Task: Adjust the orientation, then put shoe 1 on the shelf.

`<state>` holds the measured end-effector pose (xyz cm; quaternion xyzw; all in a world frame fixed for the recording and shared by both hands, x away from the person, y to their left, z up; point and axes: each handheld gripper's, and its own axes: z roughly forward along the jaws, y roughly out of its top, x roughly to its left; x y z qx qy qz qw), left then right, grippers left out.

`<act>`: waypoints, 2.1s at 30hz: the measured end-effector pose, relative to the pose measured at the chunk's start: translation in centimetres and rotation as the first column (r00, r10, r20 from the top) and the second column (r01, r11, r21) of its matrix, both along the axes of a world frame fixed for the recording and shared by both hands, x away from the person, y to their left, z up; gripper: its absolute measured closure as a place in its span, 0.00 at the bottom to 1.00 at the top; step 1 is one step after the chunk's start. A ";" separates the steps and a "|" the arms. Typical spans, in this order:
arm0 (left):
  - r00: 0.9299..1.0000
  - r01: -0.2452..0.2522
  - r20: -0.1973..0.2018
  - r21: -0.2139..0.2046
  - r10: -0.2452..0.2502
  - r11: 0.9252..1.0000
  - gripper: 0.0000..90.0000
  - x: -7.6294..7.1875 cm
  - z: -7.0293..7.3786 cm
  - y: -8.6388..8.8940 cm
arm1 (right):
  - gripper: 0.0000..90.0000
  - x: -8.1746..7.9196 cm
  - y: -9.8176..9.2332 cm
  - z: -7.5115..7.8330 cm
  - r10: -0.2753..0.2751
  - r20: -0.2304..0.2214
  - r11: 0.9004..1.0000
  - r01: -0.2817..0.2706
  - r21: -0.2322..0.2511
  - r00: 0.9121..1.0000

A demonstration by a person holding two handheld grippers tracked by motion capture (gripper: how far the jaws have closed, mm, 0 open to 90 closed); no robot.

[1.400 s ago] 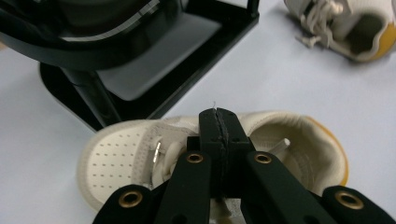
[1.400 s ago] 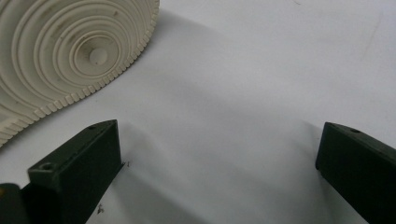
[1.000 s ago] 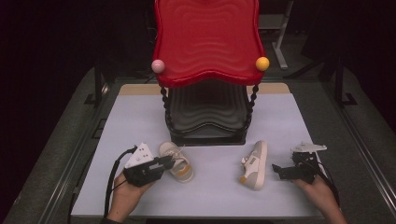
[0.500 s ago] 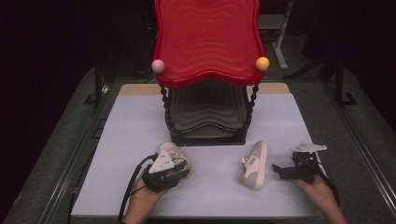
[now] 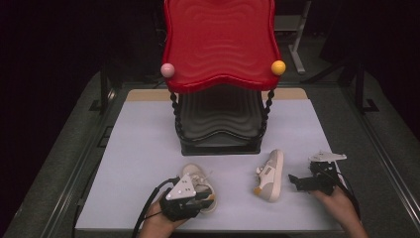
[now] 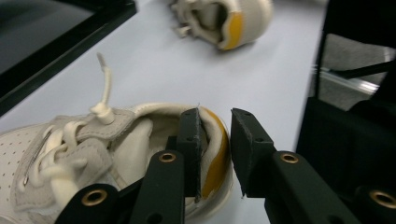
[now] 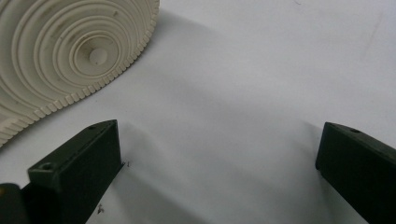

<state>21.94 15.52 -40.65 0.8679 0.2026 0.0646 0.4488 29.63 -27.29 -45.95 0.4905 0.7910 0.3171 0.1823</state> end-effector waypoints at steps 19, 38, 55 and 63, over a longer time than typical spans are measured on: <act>0.998 -0.005 -0.057 -0.007 0.005 1.000 0.76 0.5 -1.2 0.0 | 0.00 0.0 0.0 0.0 -0.001 -0.003 1.000 0.001 0.002 1.000; 0.995 0.052 -0.090 -0.007 -0.053 0.999 0.85 1.2 -0.2 -0.3 | 0.00 0.0 0.0 0.0 0.000 -0.001 1.000 0.000 -0.001 1.000; 0.989 0.144 -0.023 -0.015 -0.144 0.989 0.85 1.8 4.2 -1.3 | 0.00 0.0 0.0 0.0 0.000 0.001 1.000 0.000 -0.002 1.000; 0.986 0.165 0.021 -0.020 -0.165 0.986 0.85 2.8 6.7 -1.4 | 0.00 0.0 0.0 0.0 0.000 0.002 1.000 0.000 0.000 1.000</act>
